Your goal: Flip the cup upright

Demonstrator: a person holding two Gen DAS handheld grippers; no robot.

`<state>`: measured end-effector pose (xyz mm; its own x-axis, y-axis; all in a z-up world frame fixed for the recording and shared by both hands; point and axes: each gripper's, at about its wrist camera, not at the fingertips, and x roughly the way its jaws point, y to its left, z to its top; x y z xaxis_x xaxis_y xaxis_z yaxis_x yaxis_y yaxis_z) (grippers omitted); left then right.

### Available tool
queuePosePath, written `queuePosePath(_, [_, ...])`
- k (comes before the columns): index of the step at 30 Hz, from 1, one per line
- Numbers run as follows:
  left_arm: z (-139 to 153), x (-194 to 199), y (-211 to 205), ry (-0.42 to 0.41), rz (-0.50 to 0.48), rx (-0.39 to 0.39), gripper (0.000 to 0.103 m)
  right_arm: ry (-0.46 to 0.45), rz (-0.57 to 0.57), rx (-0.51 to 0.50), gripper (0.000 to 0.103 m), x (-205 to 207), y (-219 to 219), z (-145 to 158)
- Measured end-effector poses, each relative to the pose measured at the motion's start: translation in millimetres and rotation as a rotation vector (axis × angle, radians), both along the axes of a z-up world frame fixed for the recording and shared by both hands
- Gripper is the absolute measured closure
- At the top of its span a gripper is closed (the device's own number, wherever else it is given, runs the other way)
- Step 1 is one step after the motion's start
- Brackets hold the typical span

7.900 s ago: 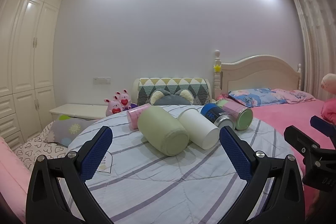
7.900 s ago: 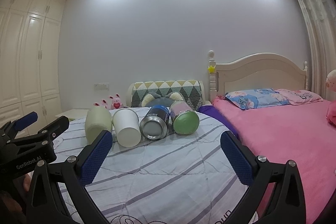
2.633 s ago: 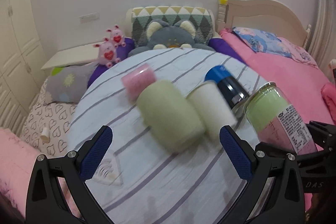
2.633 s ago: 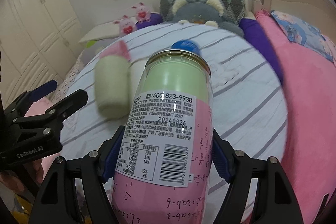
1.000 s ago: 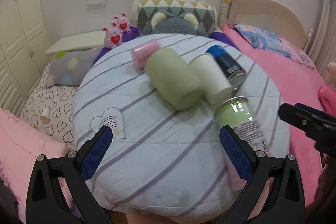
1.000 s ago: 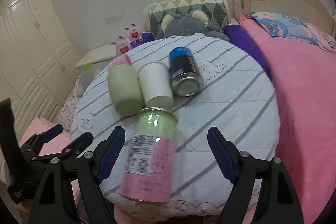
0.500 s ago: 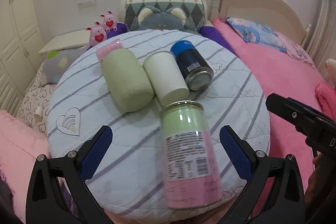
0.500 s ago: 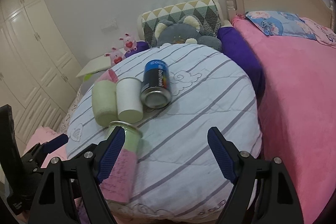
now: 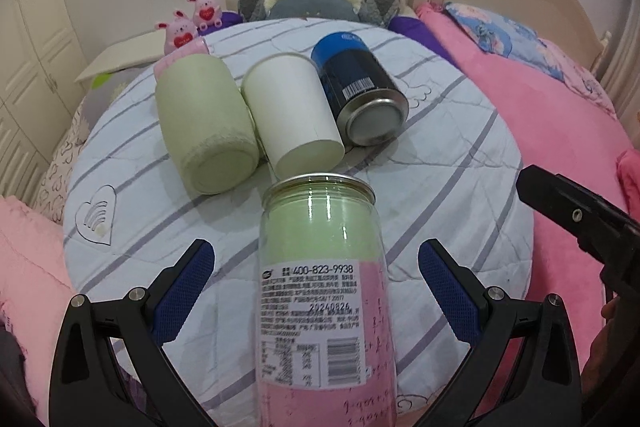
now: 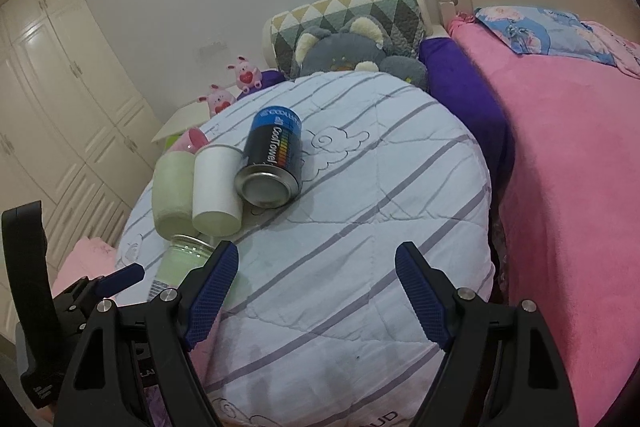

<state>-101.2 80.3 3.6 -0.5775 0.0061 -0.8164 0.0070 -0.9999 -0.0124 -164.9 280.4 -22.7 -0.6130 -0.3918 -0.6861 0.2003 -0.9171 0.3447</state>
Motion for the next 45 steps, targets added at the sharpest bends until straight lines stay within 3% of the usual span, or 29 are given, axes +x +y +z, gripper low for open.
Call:
queuePosePath(13, [-6.6,-10.4,0.0,-0.03,0.002,0.022,0.001,-0.061,0.048,-0.011,0.021,-11.8,-4.0,-19.7])
queuePosePath(15, [-9.5,-13.2,-0.1,-0.049,-0.016,0.025,0.01,-0.064,0.053,-0.016,0.021,-12.6,-4.4,-20.8])
queuePosePath(16, [-11.1,-14.5,-0.8,-0.057,-0.017,0.023,0.024,-0.064,0.053,-0.018,0.021,-12.6,-4.3,-21.0])
queuePosePath(17, [-12.2,-15.1,-1.4,-0.064,-0.018,0.027,0.031,-0.064,0.053,-0.019,0.021,-12.7,-4.4,-21.3])
queuePosePath(29, [-2.6,-13.4,-5.2,-0.03,-0.03,0.036,0.031,-0.073,0.039,-0.018,0.021,-13.3,-0.2,-23.8])
queuePosePath(45, [38.0,-14.4,-16.5,0.116,-0.043,0.061,0.031,-0.053,0.036,-0.006,0.021,-12.2,-6.9,-13.0])
